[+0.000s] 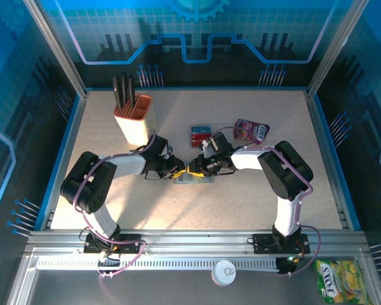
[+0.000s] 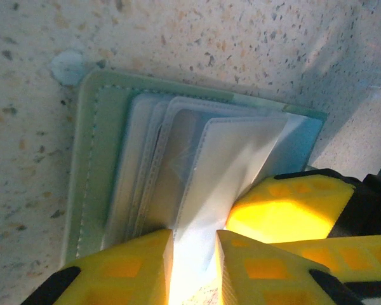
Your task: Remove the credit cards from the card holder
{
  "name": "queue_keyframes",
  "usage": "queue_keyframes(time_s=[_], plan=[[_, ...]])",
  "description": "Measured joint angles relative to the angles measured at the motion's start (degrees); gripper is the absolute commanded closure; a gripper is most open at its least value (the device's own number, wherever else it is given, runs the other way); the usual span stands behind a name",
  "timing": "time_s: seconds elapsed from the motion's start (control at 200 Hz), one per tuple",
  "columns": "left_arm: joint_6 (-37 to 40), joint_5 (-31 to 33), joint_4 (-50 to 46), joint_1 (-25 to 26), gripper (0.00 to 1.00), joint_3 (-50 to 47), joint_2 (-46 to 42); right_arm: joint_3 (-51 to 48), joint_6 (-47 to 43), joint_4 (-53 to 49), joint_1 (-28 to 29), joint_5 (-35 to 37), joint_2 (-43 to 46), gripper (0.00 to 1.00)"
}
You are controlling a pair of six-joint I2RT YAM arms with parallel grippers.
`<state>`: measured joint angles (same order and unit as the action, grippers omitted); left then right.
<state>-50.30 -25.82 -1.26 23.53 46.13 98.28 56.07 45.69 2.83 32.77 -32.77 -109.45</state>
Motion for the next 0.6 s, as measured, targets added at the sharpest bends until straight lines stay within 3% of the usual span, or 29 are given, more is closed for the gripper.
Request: queue_keyframes(time_s=[0.34,0.6], plan=[[-1.29,-1.20,2.29,0.00,0.84,0.13,1.33,-0.59,0.48,1.20,-0.24,-0.70,0.00,0.66],[-1.09,-1.16,2.01,0.00,0.72,0.46,1.22,-0.63,0.68,1.03,-0.22,-0.26,0.00,0.69]])
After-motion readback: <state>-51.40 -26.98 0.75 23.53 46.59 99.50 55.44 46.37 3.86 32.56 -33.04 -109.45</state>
